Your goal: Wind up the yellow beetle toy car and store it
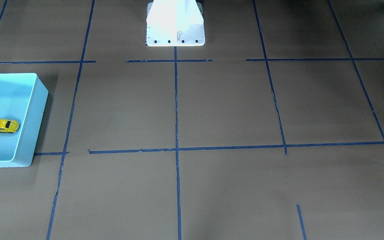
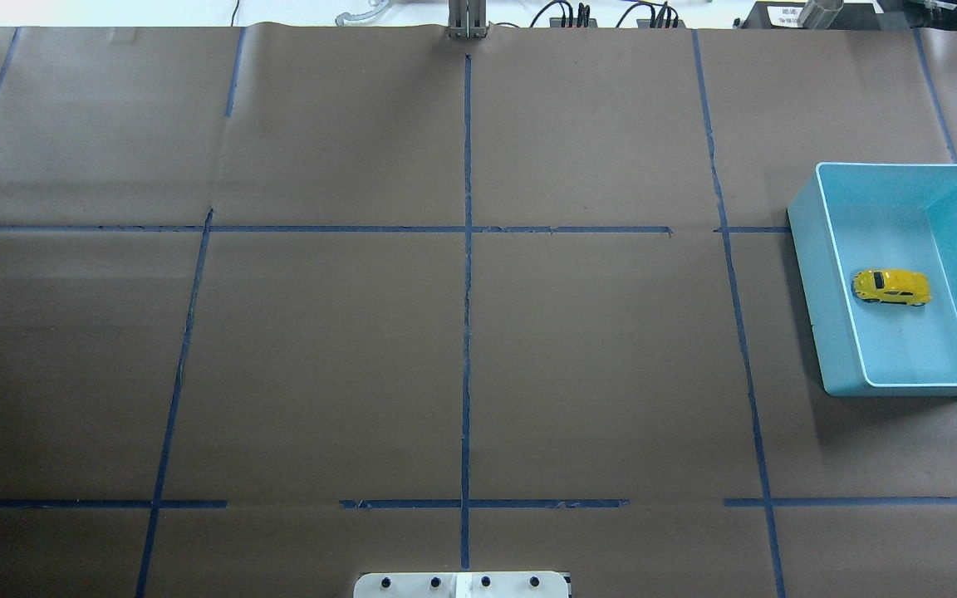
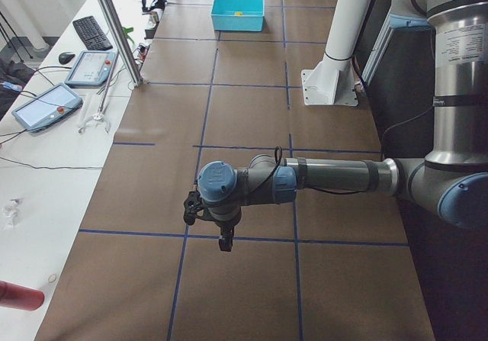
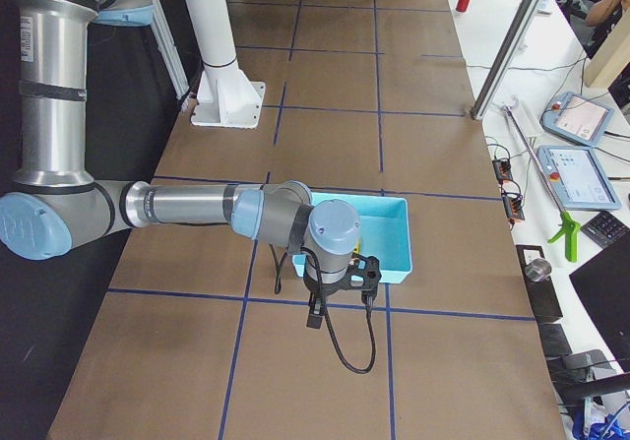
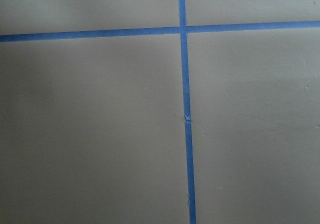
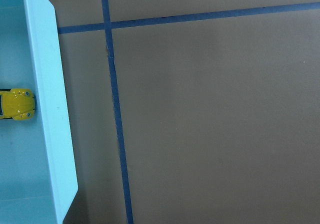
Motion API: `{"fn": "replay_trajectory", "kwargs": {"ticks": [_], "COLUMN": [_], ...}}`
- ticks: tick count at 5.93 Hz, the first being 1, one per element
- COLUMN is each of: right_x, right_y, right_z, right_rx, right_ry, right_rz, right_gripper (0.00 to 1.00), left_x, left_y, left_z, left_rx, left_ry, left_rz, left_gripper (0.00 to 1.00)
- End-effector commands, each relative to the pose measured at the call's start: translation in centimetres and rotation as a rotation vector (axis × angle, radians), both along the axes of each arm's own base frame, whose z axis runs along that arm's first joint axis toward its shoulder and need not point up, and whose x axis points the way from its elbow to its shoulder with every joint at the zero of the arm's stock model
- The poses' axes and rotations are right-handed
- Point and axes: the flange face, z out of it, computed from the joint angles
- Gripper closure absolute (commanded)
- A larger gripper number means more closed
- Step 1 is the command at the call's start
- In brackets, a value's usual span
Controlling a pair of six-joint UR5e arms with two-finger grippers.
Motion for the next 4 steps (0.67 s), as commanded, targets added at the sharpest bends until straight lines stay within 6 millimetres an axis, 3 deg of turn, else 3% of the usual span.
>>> {"fn": "replay_trajectory", "kwargs": {"ticks": [1, 4], "right_x": [-0.11, -0.17], "right_y": [0.0, -0.04], "right_z": [-0.02, -0.1], "right_rx": [0.001, 0.004], "right_ry": [-0.013, -0.022], "right_rz": [0.005, 0.006], "right_gripper": [0.0, 0.0], "left_x": [-0.07, -0.09], "left_y": [0.1, 0.1], "left_z": [0.06, 0.08], "left_rx": [-0.002, -0.002], "left_ry": [-0.001, -0.004], "left_rz": [-0.001, -0.001], "left_gripper": [0.0, 0.0]}}
